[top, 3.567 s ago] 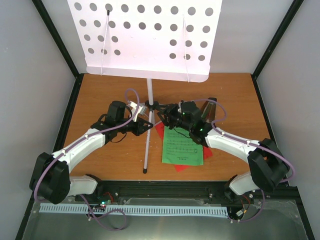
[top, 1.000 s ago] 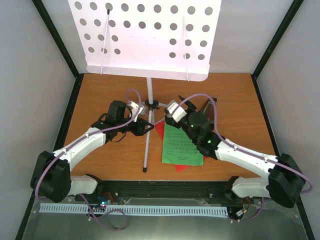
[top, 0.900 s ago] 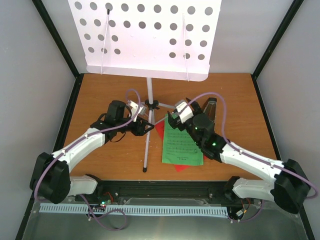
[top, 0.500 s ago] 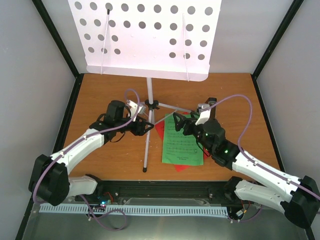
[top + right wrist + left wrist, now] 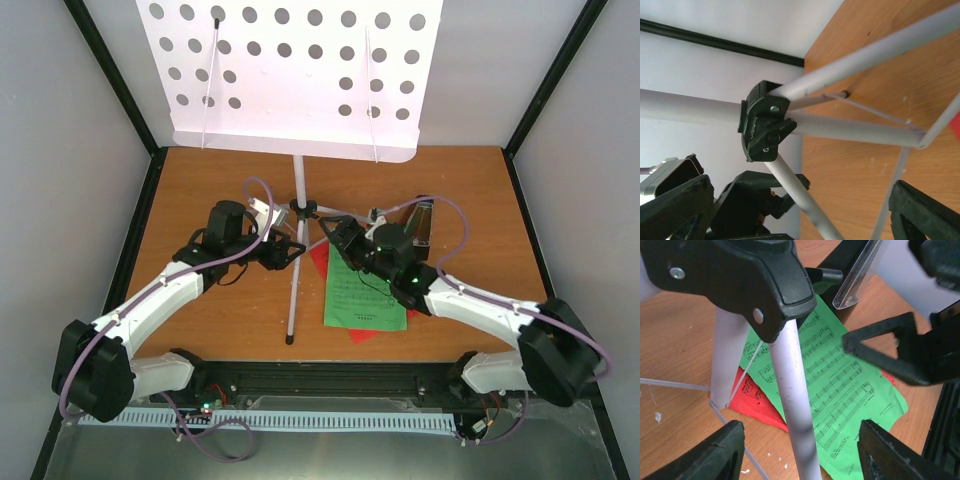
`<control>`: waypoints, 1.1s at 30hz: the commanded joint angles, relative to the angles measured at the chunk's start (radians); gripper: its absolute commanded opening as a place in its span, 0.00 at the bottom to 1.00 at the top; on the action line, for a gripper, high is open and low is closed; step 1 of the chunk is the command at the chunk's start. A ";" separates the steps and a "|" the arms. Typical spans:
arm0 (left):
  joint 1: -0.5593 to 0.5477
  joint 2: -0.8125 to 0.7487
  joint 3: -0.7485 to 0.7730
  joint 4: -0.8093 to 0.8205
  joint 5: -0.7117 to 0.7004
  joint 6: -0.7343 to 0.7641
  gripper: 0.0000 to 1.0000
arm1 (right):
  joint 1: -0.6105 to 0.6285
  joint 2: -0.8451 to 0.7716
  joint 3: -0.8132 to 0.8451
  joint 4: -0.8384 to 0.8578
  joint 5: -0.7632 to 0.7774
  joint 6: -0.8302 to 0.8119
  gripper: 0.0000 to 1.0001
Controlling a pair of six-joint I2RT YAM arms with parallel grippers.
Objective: Pack up the instrument practice props
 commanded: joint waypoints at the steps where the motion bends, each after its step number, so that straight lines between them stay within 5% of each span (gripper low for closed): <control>1: 0.002 -0.008 0.005 0.004 0.003 -0.007 0.61 | -0.001 0.105 0.033 0.219 -0.140 0.188 0.92; 5: 0.003 -0.023 0.002 0.010 0.011 -0.016 0.56 | 0.001 0.163 0.018 0.318 -0.101 0.284 0.87; 12: 0.001 -0.029 -0.001 0.008 0.016 -0.023 0.50 | 0.001 0.202 0.092 0.255 -0.047 0.297 0.81; 20: 0.002 -0.028 0.000 0.010 0.028 -0.028 0.46 | -0.001 0.233 0.133 0.230 -0.025 0.299 0.34; 33: 0.000 -0.008 0.013 0.006 0.045 -0.028 0.45 | -0.011 0.295 0.142 0.262 -0.070 0.301 0.37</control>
